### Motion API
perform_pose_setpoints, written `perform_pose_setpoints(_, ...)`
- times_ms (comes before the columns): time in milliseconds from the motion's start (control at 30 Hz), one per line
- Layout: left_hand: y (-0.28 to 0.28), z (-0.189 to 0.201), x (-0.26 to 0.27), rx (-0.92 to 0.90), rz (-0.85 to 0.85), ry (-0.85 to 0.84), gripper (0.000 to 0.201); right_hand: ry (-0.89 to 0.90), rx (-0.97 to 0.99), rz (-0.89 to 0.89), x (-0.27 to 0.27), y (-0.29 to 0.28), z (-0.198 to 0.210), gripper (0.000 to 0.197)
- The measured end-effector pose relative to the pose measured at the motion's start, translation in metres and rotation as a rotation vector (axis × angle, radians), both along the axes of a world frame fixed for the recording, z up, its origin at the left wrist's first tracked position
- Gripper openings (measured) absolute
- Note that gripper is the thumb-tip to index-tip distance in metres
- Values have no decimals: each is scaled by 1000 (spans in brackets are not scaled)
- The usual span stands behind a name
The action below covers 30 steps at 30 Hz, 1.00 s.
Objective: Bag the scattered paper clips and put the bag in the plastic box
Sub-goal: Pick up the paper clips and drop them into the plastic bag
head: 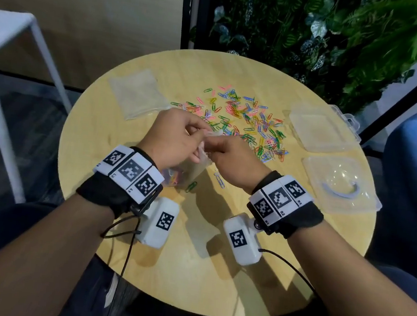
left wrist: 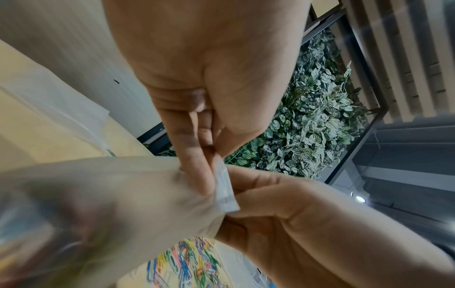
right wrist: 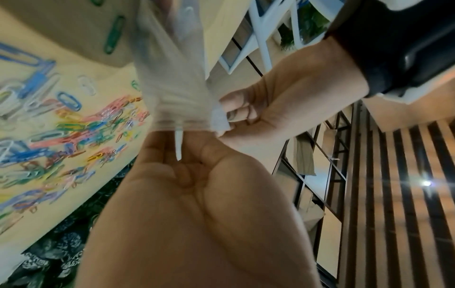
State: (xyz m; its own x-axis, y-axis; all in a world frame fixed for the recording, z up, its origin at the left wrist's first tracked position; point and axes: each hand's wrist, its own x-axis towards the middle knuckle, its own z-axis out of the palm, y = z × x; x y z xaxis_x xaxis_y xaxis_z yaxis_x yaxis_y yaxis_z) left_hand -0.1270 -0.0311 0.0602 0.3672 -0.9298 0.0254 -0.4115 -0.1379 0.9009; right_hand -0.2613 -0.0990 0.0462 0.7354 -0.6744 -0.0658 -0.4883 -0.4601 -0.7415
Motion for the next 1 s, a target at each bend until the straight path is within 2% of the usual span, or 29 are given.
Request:
perform_pose_setpoints(100,3,4,10,-8,46,-47,13,-281,59,-141,-5,0,8,44)
perform_pose_setpoints(133,4,5,15,-18,63,-66,13,-360,22,-191,-8,-2,11,42)
perform_pose_setpoints(200,6,6,28,-43,100,-90,15,-369,-113,-231,-15,-7,15,38)
perform_pose_setpoints(233,8,6,35,-52,120,-100,15,-306,-181,-212,-18,-9,14,36)
perform_pose_setpoints(300,10,6,47,-67,157,-116,17,-62,-287,-75,-21,-11,5,28)
perform_pose_setpoints(367,13,6,57,-64,179,-128,18,233,-334,142,-17,-3,-17,39)
perform_pose_setpoints(433,15,6,64,-56,198,-128,18,441,-442,341,-7,13,-41,54)
perform_pose_setpoints(533,17,7,70,-40,210,-107,17,657,-569,460,1,28,-64,62)
perform_pose_setpoints(733,18,7,69,-19,182,-99,16,815,-679,326,-15,-2,-62,56)
perform_pose_setpoints(867,17,8,67,-19,161,-101,15,871,-557,170,-27,-37,-70,54)
perform_pose_setpoints(933,17,8,65,-17,152,-99,15,843,-500,159,-29,-44,-69,52)
perform_pose_setpoints(1000,17,9,64,-9,150,-101,16,728,-570,144,-28,-45,-63,44)
